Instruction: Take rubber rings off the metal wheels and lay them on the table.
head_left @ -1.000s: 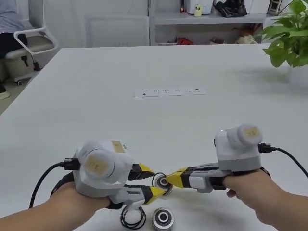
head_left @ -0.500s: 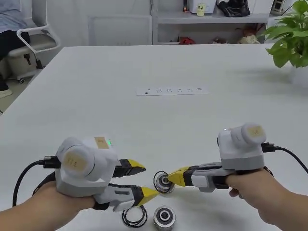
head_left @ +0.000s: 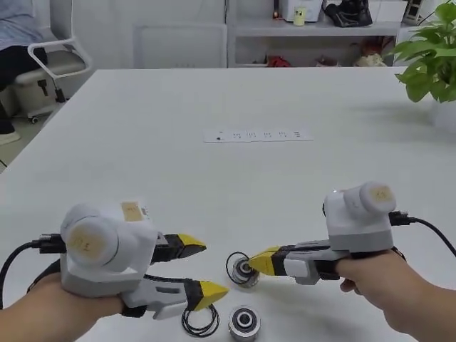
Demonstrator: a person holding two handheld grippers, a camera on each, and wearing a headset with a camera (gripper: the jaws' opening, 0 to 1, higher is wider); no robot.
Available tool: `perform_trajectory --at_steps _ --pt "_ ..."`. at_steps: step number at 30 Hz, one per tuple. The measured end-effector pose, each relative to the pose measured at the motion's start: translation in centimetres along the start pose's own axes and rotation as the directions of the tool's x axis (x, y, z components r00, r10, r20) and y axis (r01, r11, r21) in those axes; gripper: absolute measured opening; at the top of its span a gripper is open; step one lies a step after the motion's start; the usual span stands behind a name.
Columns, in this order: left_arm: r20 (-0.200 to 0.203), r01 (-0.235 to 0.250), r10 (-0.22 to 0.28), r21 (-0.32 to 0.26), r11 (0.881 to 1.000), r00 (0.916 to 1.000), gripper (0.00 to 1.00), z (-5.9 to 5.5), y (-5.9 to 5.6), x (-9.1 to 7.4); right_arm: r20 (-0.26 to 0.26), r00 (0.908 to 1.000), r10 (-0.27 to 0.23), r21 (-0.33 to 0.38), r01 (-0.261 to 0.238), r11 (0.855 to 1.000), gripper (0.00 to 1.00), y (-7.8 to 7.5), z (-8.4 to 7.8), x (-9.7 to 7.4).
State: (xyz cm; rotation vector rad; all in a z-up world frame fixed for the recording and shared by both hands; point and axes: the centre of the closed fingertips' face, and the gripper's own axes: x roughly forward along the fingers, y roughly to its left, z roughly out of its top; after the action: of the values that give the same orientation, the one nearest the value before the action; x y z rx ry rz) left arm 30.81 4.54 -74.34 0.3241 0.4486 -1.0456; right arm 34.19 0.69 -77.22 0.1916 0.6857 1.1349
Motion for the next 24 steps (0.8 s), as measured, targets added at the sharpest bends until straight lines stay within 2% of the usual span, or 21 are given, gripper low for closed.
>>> perform_trajectory --at_steps 6,17,24 --pt "0.006 -0.01 0.01 -0.006 1.0 0.9999 0.46 -0.1 0.1 -1.0 0.001 1.0 0.007 -0.004 -0.007 1.0 0.0 0.4 0.2 0.1" --pt "0.001 -0.043 0.043 -0.031 0.999 0.9991 0.5 -1.3 0.5 -3.0 0.0 0.9997 0.023 -0.007 -0.023 1.0 0.0 1.2 0.3 0.2" --pt "0.016 -0.053 0.054 -0.045 0.998 0.9984 0.52 -1.1 0.4 -3.4 0.001 0.9995 0.033 -0.009 -0.033 0.999 0.0 1.7 0.5 0.3"
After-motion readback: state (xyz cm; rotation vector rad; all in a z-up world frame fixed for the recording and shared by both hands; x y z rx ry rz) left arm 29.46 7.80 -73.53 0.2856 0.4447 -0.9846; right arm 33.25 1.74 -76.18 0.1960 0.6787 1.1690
